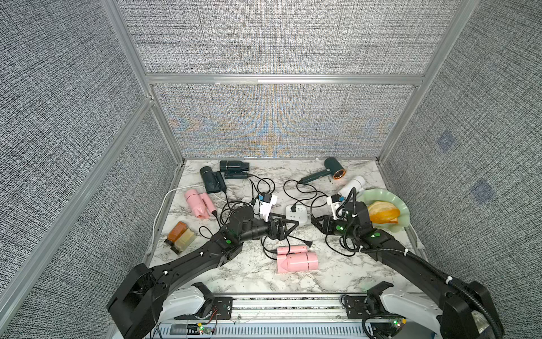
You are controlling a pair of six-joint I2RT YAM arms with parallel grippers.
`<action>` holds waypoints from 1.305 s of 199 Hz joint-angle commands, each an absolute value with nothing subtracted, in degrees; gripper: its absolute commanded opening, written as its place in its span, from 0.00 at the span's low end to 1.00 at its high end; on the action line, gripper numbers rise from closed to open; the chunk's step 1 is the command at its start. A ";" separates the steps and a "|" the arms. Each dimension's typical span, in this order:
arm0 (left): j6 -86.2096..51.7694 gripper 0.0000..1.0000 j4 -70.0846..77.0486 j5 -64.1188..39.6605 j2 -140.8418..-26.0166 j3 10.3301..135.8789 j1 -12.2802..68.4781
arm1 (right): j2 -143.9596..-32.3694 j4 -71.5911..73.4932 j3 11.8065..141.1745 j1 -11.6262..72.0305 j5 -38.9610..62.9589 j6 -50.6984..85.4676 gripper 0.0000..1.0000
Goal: Charge the blow dryers
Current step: Pick up the plug from the center of the board.
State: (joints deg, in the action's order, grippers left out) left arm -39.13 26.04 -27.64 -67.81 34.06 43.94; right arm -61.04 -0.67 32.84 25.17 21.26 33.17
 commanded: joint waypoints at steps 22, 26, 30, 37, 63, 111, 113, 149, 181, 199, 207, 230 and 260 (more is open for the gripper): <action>-39.79 0.94 30.51 -29.82 -68.63 32.95 41.59 | -59.94 3.08 31.93 25.31 20.31 35.71 0.17; -40.32 0.94 31.20 -30.19 -68.78 32.69 41.16 | -59.94 3.28 31.92 25.35 20.37 35.77 0.17; -40.72 0.94 32.03 -30.70 -68.98 32.43 40.82 | -60.02 3.58 31.97 25.31 20.46 35.88 0.17; -41.46 0.94 33.77 -31.91 -69.53 31.93 40.17 | -60.12 4.14 31.90 25.35 20.82 36.31 0.17; -43.19 0.94 38.24 -34.17 -71.56 31.32 39.17 | -60.12 7.87 30.90 25.67 22.84 37.84 0.17; -45.47 0.89 44.85 -39.86 -78.23 33.60 38.14 | -59.63 12.38 29.09 26.70 25.43 38.11 0.16; -45.45 0.89 44.94 -40.00 -78.38 33.69 38.14 | -59.64 12.61 29.05 26.76 25.61 38.07 0.16; -46.82 0.86 47.89 -40.94 -81.11 34.97 38.12 | -58.68 15.33 28.39 26.89 29.44 37.93 0.16; -51.11 0.81 53.21 -45.01 -86.23 36.95 38.07 | -56.78 16.67 27.38 26.89 30.47 37.71 0.16; -51.49 0.78 54.12 -45.74 -87.98 37.94 38.09 | -56.78 16.69 27.47 26.89 31.45 37.59 0.16; -51.25 0.76 54.05 -46.00 -88.62 38.45 38.13 | -57.08 16.70 27.75 26.88 32.12 37.52 0.16; -51.00 0.67 55.02 -47.40 -90.13 40.22 38.10 | -58.18 16.70 28.34 26.89 34.01 37.22 0.16; -50.27 0.59 53.84 -48.33 -91.93 42.74 38.11 | -58.62 17.08 28.79 27.07 34.70 37.17 0.16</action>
State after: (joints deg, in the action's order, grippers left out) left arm -51.03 52.23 -46.50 -90.91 41.28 38.11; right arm -58.54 14.81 28.23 26.98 32.95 37.32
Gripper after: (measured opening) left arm 0.611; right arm 0.273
